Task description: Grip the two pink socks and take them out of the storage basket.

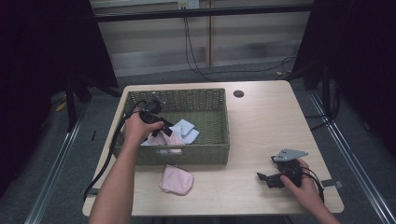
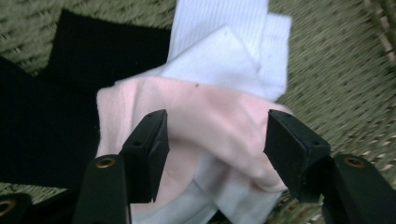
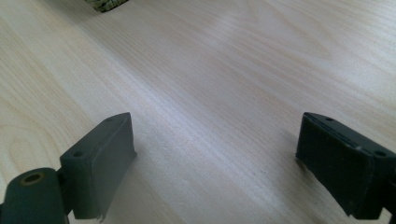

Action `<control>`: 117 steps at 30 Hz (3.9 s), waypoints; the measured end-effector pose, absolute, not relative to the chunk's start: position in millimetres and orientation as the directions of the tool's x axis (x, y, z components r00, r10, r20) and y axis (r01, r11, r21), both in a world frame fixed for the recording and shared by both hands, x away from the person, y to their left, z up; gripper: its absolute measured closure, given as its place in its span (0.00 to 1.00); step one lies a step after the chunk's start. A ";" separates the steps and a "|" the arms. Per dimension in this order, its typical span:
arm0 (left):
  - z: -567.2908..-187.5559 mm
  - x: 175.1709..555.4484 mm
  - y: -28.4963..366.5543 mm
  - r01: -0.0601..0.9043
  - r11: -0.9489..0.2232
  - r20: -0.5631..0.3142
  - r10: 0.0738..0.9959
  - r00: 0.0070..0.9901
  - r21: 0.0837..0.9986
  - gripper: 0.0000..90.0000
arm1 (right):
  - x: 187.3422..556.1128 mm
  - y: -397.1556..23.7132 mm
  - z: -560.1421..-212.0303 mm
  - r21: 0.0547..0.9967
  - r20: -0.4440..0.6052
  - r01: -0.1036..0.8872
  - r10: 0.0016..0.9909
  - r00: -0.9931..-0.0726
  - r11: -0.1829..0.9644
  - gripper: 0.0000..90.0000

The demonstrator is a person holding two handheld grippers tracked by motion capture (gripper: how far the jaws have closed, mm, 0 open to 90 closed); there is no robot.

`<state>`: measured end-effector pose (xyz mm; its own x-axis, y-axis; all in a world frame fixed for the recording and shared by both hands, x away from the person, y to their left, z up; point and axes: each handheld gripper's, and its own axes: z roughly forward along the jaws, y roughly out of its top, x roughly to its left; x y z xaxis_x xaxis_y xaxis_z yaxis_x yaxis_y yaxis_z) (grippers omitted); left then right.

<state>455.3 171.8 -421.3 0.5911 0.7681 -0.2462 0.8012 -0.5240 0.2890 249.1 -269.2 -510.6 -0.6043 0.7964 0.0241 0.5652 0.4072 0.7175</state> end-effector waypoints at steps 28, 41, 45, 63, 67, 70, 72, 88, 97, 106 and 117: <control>-409.4 452.2 161.8 0.813 -0.530 -0.233 0.781 0.579 0.242 0.96 | 249.4 -269.1 -510.6 0.717 0.024 0.565 0.795 -0.606 0.409 0.12; -364.0 447.4 169.9 0.800 -0.530 -0.262 0.760 0.595 0.281 0.96 | 249.7 -269.3 -510.7 0.718 0.021 0.562 0.794 -0.608 0.411 0.12; -350.6 445.1 170.8 0.793 -0.531 -0.270 0.750 0.604 0.298 0.96 | 249.7 -269.2 -510.7 0.718 0.021 0.561 0.794 -0.608 0.411 0.12; -309.2 432.9 162.3 0.753 -0.571 -0.298 0.694 0.655 0.326 0.96 | 249.7 -269.2 -510.7 0.718 0.022 0.562 0.794 -0.608 0.410 0.12; -303.9 430.7 160.5 0.745 -0.581 -0.299 0.685 0.665 0.327 0.96 | 249.7 -269.2 -510.7 0.718 0.022 0.562 0.794 -0.608 0.411 0.12; -300.9 429.5 160.9 0.740 -0.588 -0.302 0.677 0.671 0.325 0.96 | 249.7 -269.2 -510.7 0.718 0.021 0.562 0.794 -0.608 0.411 0.12; -299.4 428.2 160.9 0.739 -0.590 -0.304 0.675 0.672 0.324 0.96 | 249.5 -269.2 -510.6 0.718 0.023 0.563 0.794 -0.607 0.410 0.12; -273.2 418.7 160.1 0.713 -0.614 -0.307 0.644 0.701 0.339 0.96 | 249.5 -269.0 -510.4 0.715 0.025 0.567 0.795 -0.606 0.410 0.12; -266.4 412.8 161.0 0.706 -0.619 -0.306 0.637 0.707 0.344 0.96 | 249.5 -269.0 -510.4 0.715 0.024 0.567 0.795 -0.606 0.410 0.12; -264.0 403.0 159.9 0.684 -0.637 -0.316 0.607 0.730 0.357 0.96 | 249.5 -268.9 -510.6 0.716 0.024 0.566 0.795 -0.606 0.409 0.12; -261.2 387.4 152.6 0.644 -0.671 -0.313 0.563 0.765 0.368 0.96 | 249.5 -268.9 -510.6 0.716 0.025 0.566 0.795 -0.606 0.408 0.12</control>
